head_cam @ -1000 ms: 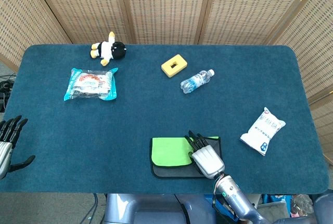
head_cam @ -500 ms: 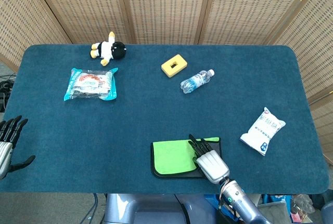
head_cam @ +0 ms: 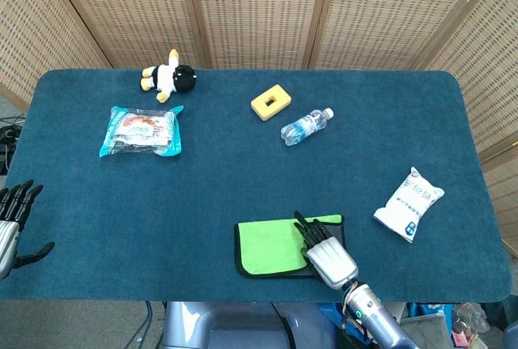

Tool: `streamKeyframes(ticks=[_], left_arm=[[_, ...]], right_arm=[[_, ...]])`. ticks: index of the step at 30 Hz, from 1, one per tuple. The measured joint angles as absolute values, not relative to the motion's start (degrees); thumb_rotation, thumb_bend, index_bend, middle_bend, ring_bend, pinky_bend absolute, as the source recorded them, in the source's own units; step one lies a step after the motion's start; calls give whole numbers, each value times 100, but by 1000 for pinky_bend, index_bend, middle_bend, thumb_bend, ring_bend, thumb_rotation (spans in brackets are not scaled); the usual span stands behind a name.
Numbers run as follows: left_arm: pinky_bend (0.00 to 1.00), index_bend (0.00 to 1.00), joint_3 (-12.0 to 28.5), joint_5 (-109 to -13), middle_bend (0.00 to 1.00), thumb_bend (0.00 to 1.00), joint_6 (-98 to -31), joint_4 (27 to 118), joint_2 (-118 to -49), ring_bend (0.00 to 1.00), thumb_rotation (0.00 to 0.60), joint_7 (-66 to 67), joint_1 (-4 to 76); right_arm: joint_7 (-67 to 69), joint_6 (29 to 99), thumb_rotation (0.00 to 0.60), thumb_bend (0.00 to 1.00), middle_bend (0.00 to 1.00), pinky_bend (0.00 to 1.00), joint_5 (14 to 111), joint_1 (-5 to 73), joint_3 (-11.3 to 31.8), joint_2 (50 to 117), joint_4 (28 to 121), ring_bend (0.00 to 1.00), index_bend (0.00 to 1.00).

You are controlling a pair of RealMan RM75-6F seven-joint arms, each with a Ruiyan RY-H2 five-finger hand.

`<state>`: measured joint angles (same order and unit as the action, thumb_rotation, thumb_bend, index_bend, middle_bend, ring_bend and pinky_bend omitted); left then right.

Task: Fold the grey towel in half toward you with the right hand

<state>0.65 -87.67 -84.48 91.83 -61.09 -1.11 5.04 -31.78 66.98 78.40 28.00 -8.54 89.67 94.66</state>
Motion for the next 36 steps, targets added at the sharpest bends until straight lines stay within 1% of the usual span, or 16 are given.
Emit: streamKeyframes(ticks=[1, 2, 3, 11, 14, 15, 17, 21, 25, 28, 32, 36], left_arm=[[0, 0, 66, -8765, 0, 208, -8451, 9180, -6109, 0, 600, -115, 503], [0, 0, 67, -8763, 0, 208, -8450, 9179, -6110, 0, 600, -116, 503], [0, 0, 67, -8762, 0, 209, -8447, 9178, -6111, 0, 600, -116, 505], [0, 0, 70, -8758, 0, 209, -8458, 9179, -6110, 0, 600, -118, 498], [0, 0, 72, -8756, 0, 208, -8461, 9181, -6104, 0, 600, -129, 495], [0, 0, 70, -8759, 0, 208, -8461, 9179, -6104, 0, 600, -129, 495], [0, 0, 70, -8761, 0, 208, -8461, 9180, -6103, 0, 600, -126, 496], [0, 0, 79, -8746, 0, 209, -8462, 9180, -6105, 0, 600, -124, 495], [0, 0, 94, -8704, 0, 209, -8430, 9171, -6111, 0, 600, -118, 507], [0, 0, 110, -8655, 0, 208, -8385, 9163, -6117, 0, 600, -111, 523], [0, 0, 132, -8594, 0, 209, -8326, 9149, -6123, 0, 600, -103, 548], [0, 0, 146, -8552, 0, 208, -8283, 9137, -6130, 0, 600, -94, 565]], right_arm=[[-3175, 6661, 600, 471, 0, 0, 7836, 2800, -854, 8952, 9477, 0, 51], [-3164, 6632, 600, 459, 0, 0, 7835, 2802, -852, 8929, 9498, 0, 16], [-3143, 6613, 600, 456, 0, 0, 7839, 2803, -847, 8905, 9526, 0, 5], [-2811, 6545, 600, 454, 0, 0, 7955, 2809, -777, 8558, 10001, 0, 0], [-2687, 6533, 600, 454, 0, 0, 8010, 2844, -692, 8342, 10238, 0, 56], [-2648, 6528, 600, 454, 0, 0, 8022, 2865, -638, 8280, 10280, 0, 96], [-2556, 6489, 600, 454, 0, 0, 7996, 2933, -466, 8186, 10340, 0, 142], [-2395, 6291, 600, 453, 0, 0, 7701, 3122, -74, 8051, 10385, 0, 199], [-2315, 5879, 600, 454, 0, 0, 7055, 3409, 338, 7944, 10336, 0, 276], [-2341, 5577, 600, 453, 0, 0, 6482, 3617, 550, 7913, 10256, 0, 290], [-2506, 5212, 600, 454, 0, 0, 5532, 3910, 725, 7889, 10203, 0, 318], [-2706, 4950, 600, 454, 0, 0, 4735, 4185, 810, 7868, 10188, 0, 336]])
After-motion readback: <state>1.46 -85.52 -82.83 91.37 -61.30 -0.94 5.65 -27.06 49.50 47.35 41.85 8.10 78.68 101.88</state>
